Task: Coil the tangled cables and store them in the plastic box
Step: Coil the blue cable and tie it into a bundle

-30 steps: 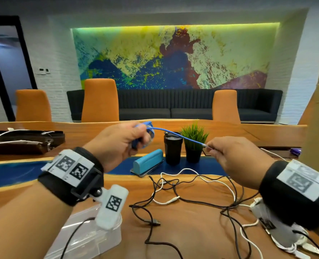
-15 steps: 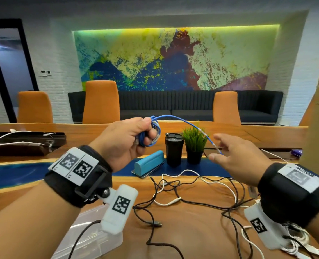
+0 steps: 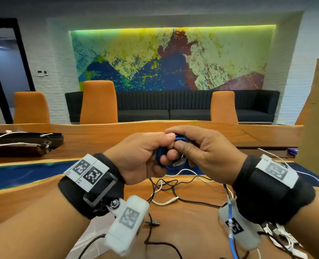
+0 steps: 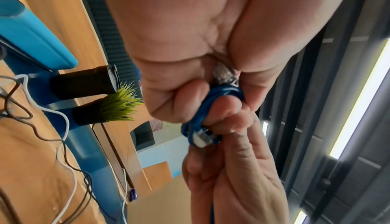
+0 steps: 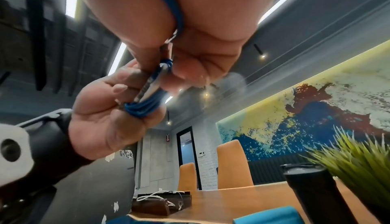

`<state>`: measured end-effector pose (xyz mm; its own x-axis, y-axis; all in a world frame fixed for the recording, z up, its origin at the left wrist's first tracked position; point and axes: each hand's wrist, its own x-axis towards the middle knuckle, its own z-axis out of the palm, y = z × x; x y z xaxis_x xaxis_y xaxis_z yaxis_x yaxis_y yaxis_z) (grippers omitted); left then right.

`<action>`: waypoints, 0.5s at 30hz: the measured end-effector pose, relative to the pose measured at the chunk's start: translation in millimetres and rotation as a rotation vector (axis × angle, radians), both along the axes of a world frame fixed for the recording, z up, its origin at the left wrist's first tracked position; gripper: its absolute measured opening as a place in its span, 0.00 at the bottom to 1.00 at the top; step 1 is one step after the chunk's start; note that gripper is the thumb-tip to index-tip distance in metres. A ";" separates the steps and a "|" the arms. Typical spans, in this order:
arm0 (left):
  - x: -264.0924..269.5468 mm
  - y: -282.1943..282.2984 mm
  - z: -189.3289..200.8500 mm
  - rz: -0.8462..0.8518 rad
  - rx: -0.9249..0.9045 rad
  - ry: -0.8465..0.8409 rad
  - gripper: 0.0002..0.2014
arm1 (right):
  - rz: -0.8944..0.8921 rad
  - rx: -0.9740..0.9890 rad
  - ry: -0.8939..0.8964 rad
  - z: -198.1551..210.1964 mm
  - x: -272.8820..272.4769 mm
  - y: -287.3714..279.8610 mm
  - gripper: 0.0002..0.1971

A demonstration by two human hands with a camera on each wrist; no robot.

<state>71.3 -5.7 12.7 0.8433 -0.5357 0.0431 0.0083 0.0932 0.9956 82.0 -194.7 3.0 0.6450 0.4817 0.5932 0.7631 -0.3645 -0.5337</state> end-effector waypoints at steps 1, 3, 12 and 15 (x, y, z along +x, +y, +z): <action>0.0 -1.6 -1.2 0.017 0.004 0.003 0.10 | 0.025 0.019 0.020 -1.5 -0.3 1.2 0.13; 1.6 -7.9 -4.6 0.091 0.037 -0.040 0.11 | -0.010 0.062 0.010 -5.8 4.3 0.6 0.10; 33.7 -44.3 -29.2 0.578 0.142 -0.692 0.09 | -0.366 0.087 -0.371 -7.8 26.6 -3.7 0.13; 42.0 -40.7 -30.6 0.574 0.165 -0.742 0.06 | -0.396 0.088 -0.425 -10.2 37.5 -7.6 0.12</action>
